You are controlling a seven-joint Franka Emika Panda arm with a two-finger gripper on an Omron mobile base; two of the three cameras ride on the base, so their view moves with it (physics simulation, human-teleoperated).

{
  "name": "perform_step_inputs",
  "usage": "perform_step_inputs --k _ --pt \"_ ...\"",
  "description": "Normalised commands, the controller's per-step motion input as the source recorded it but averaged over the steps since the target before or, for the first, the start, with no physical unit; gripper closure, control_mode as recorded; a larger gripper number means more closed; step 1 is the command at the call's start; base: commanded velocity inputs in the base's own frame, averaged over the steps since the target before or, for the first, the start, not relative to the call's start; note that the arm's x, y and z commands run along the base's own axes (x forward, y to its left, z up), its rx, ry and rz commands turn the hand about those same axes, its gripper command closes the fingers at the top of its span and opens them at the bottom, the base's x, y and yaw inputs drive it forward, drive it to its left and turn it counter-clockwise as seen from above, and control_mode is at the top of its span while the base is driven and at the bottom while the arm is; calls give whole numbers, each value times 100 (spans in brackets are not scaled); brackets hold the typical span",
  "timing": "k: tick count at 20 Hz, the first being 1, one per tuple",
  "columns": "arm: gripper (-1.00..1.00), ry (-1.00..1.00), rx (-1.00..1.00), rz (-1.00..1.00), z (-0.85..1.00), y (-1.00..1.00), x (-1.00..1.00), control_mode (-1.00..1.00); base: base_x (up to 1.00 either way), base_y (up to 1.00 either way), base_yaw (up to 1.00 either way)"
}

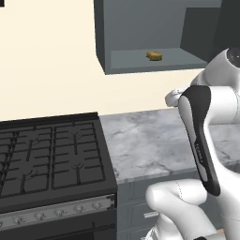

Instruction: Pick up the sponge and bar soap from the sink, and place them back in the cabinet, and close the cabinet door.

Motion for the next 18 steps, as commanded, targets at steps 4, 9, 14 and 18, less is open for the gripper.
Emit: perform_step_inputs --k 4,9,14,18 --pt "-100 0 0 0 0 0 0 100 -21 25 0" --pt "-100 0 0 0 0 0 0 100 -5 61 -1" --pt "-100 0 0 0 0 0 0 100 -1 77 -3" --pt "-100 0 0 0 0 0 0 100 -10 70 -3"
